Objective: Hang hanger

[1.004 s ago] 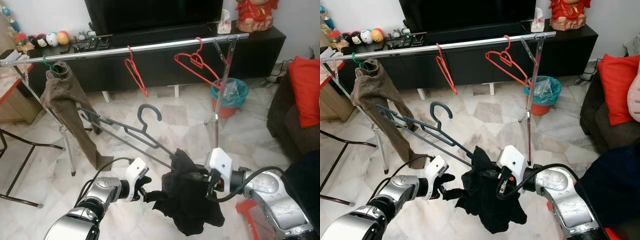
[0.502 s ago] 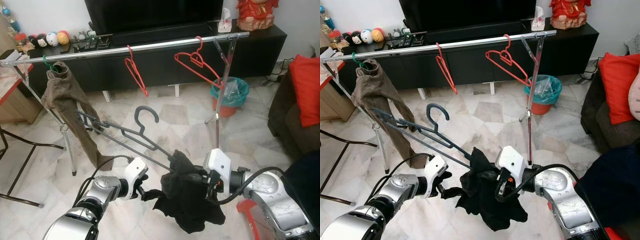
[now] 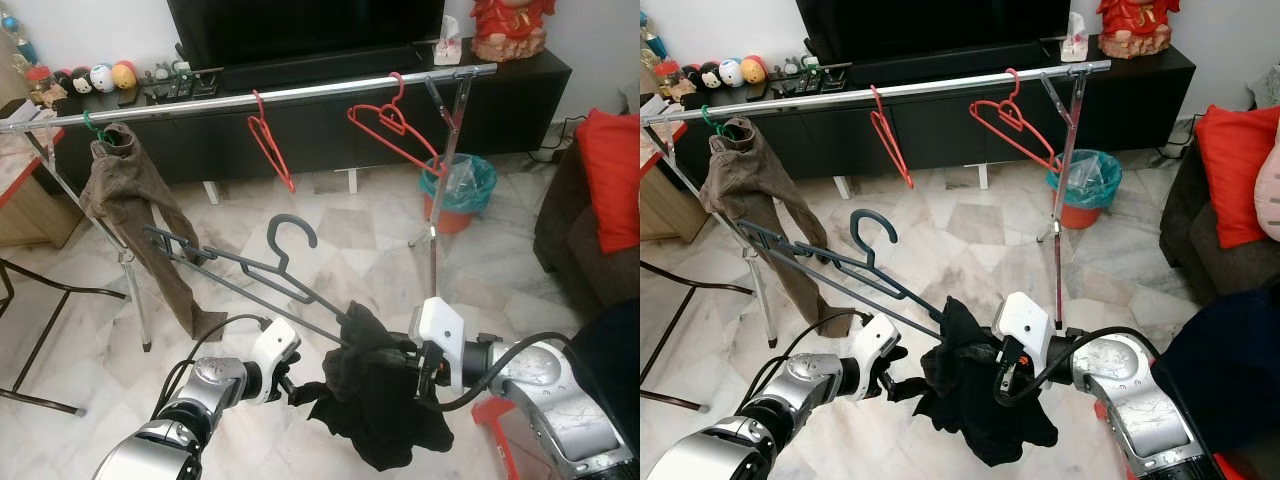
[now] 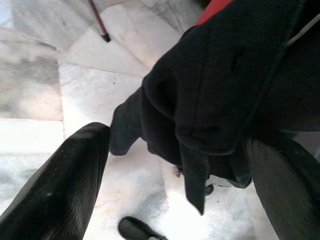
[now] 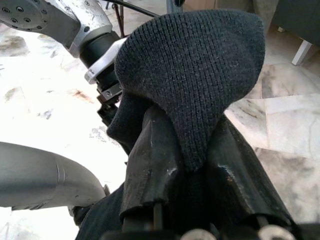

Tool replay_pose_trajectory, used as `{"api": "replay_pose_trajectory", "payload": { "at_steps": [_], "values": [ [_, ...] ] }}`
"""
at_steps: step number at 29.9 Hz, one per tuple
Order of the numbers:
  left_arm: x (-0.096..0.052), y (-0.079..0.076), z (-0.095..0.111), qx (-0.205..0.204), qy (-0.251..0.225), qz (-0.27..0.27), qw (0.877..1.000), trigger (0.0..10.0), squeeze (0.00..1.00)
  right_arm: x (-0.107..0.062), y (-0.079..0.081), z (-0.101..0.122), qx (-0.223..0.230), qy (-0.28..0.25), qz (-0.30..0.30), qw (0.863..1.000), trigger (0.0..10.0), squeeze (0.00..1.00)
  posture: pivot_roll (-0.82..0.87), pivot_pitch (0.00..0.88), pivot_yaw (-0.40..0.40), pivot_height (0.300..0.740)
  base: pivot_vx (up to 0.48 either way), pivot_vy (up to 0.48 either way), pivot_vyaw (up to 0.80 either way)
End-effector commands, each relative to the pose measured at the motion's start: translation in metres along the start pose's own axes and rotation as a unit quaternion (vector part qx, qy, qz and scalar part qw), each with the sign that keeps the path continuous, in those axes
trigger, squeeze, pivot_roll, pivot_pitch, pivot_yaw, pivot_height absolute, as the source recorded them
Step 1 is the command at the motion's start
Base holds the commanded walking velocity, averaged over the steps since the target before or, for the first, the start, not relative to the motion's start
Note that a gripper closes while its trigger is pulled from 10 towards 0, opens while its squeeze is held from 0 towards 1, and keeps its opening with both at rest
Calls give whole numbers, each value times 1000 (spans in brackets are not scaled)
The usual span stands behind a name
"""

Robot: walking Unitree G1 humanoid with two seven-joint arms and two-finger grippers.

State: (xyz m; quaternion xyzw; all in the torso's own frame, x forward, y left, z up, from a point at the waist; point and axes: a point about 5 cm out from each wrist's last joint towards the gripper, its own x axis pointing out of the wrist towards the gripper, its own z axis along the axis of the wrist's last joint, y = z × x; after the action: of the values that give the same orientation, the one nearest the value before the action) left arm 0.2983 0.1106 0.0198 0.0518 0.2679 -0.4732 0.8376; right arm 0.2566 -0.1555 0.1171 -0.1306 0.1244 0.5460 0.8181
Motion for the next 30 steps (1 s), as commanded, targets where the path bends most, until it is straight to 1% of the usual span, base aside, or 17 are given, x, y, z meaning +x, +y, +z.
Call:
{"api": "replay_pose_trajectory", "payload": {
  "at_steps": [1, 6, 13, 17, 21, 23, 25, 30],
  "values": [
    [-6, 2, -6, -6, 4, -4, 1000, 10000, 0, 3, 0, 7, -14, -12, 5, 1000, 0, 0, -78, 51, 124, 740, 0, 0, 0],
    [-6, -1, -6, -10, 7, -38, 999, 10000, 0, 4, -2, 6, -13, -9, -2, 1000, 0, 0, -77, 49, 125, 740, 0, 0, 0],
    [-6, -3, -7, -6, 16, -56, 998, 10000, 0, 5, -3, 8, -16, -11, -3, 1000, 0, 0, -76, 45, 122, 740, 0, 0, 0],
    [-6, -2, -9, 10, 21, -37, 999, 10000, 0, 7, 0, 14, -22, -19, 9, 1000, 0, 0, -76, 42, 124, 740, 0, 0, 0],
    [-5, -1, -8, 17, 20, -26, 999, 10000, 0, 7, 1, 14, -24, -19, 13, 999, 0, 0, -76, 42, 124, 740, 0, 0, 0],
    [-5, 1, -5, 33, 18, -2, 999, 10000, 0, 7, 2, 15, -24, -19, 15, 999, 0, 0, -78, 40, 126, 740, 0, 0, 0],
    [-4, 2, -5, 40, 18, 11, 999, 10000, 0, 7, 2, 15, -24, -18, 16, 999, 0, 0, -79, 39, 126, 740, 0, 0, 0],
    [-4, 3, -5, 39, 17, 16, 999, 10000, 0, 7, 3, 16, -26, -20, 19, 999, 0, 0, -79, 40, 127, 740, 0, 0, 0]
  ]
}}
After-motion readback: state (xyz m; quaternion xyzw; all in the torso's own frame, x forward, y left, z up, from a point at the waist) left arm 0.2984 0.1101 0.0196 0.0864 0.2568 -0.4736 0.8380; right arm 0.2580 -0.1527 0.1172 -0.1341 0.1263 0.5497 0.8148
